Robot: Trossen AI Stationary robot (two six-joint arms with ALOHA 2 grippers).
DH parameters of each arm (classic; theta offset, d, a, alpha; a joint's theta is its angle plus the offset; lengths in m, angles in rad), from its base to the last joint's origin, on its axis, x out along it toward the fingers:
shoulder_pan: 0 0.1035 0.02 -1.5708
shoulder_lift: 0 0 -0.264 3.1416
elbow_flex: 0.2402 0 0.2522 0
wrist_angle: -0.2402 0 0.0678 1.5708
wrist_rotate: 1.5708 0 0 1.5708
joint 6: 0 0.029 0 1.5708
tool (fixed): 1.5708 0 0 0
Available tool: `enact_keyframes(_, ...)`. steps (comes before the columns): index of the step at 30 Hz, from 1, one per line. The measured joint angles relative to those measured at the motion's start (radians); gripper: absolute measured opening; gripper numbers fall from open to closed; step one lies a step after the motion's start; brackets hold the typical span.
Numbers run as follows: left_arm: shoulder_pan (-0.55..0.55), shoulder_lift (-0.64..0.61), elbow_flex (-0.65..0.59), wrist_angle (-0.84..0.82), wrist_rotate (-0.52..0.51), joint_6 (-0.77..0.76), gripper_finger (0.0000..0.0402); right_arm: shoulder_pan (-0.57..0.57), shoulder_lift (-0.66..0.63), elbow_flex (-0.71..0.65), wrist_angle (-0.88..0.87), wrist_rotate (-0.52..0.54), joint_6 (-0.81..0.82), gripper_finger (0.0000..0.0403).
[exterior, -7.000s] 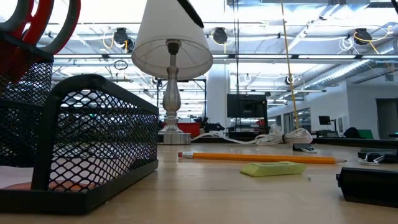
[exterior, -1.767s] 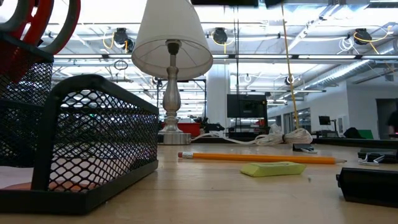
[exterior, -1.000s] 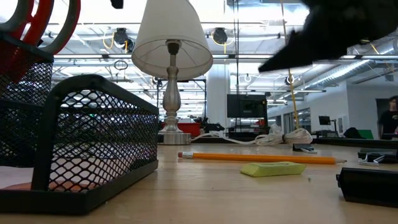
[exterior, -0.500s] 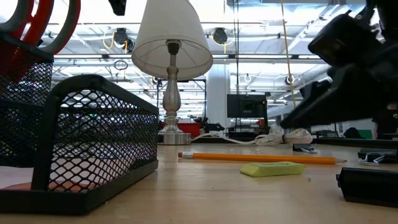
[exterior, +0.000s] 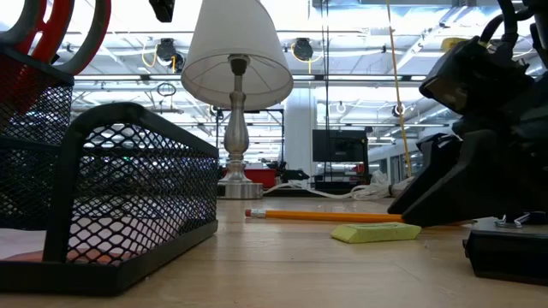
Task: Pick and place office supplies into organizer
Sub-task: Put the right yellow pencil into the black desk organizer
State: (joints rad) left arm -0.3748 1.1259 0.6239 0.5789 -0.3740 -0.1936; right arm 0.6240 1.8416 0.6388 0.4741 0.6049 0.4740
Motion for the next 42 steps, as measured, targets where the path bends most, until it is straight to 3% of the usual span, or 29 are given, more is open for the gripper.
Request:
enact_keyframes(15, 0.000, 0.000, 0.000, -0.006, 0.006, -0.001, 0.0234, -0.046, 0.000, -0.015, -0.044, -0.028, 0.038, 0.0012)
enact_keyframes(23, 0.000, 0.000, 0.000, -0.024, -0.014, 0.005, 0.0234, -0.095, 0.004, -0.019, 0.102, -0.034, -0.046, 0.0012)
enact_keyframes(42, 0.000, 0.000, 0.000, -0.030, -0.020, 0.007, 0.0234, -0.071, -0.140, -0.018, 0.152, -0.012, -0.164, 0.0002)
